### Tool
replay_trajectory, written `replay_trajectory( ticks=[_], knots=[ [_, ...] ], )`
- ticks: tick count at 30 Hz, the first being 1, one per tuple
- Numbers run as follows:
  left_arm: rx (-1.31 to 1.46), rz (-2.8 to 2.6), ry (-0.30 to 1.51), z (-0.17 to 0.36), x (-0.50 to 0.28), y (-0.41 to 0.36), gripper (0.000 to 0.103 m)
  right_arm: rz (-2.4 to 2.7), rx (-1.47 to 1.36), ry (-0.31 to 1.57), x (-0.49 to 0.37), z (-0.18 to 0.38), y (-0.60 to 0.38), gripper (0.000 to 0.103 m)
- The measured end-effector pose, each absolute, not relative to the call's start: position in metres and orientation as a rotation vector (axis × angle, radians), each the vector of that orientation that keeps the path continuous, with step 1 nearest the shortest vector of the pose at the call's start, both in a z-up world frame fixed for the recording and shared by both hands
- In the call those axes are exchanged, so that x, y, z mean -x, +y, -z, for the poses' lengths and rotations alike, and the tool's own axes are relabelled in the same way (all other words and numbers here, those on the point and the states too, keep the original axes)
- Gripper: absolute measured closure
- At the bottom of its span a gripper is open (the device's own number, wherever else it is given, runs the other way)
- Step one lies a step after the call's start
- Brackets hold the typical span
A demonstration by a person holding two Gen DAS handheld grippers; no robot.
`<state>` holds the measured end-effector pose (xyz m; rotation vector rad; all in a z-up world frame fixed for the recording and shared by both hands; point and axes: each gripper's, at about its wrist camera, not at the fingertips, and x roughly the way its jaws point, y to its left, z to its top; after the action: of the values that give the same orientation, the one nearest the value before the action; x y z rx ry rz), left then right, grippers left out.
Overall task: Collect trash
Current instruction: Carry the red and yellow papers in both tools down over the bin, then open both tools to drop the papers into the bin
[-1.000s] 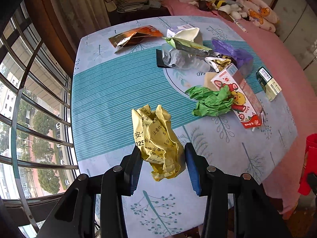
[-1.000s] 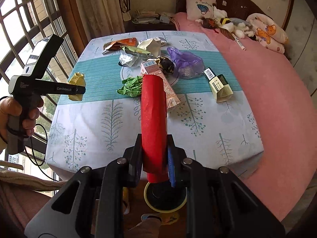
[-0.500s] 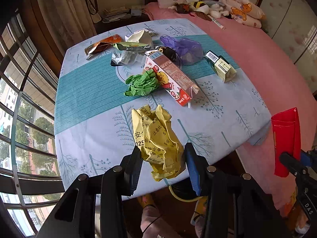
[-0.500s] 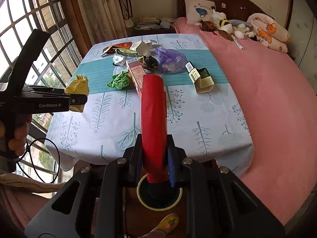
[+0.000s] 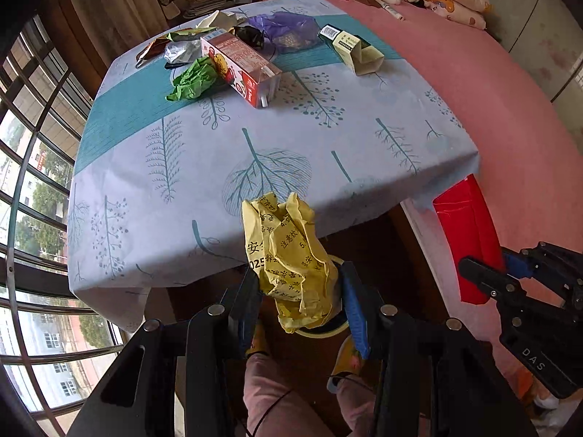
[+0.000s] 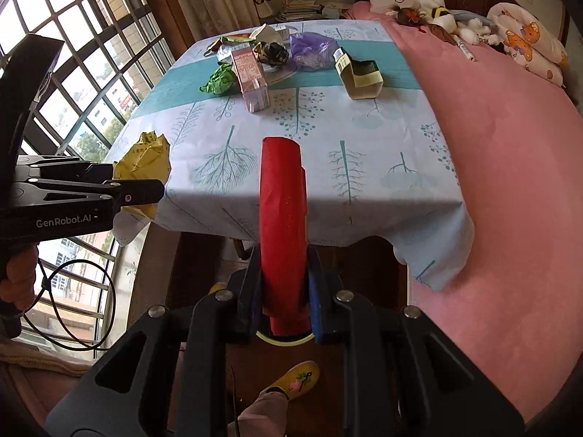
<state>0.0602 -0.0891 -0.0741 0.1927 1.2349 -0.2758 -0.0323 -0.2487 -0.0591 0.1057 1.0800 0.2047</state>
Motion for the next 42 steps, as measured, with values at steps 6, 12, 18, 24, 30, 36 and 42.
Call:
replay_trajectory(
  ticks=[6, 12, 18, 24, 30, 36, 42],
  knots=[
    [-0.193, 0.255, 1.3, 0.137, -0.04, -0.093, 0.061, -0.206, -0.174, 1.192, 0.039, 0.138, -0.248, 0.085],
    [-0.15, 0.215, 1.371, 0.226, -0.033, -0.085, 0.061, -0.197, -0.232, 1.312, 0.042, 0.237, -0.242, 0.085],
    [-0.13, 0.202, 1.397, 0.325, -0.035, -0.08, 0.06, -0.193, -0.277, 1.415, 0.034, 0.351, -0.227, 0.085],
    [-0.12, 0.216, 1.4, 0.412, -0.037, -0.072, 0.054, -0.166, -0.319, 1.458, 0.017, 0.454, -0.214, 0.082],
    [-0.153, 0.228, 1.424, 0.468, -0.037, -0.063, 0.023, -0.119, -0.343, 1.472, 0.009, 0.526, -0.207, 0.058],
    [-0.177, 0.227, 1.417, 0.482, -0.036, -0.063, 0.018, -0.078, -0.363, 1.466, 0.003, 0.558, -0.207, 0.039],
    [-0.196, 0.24, 1.334, 0.439, -0.032, -0.066, 0.018, -0.058, -0.376, 1.426, 0.01, 0.531, -0.209, 0.037]
  ],
)
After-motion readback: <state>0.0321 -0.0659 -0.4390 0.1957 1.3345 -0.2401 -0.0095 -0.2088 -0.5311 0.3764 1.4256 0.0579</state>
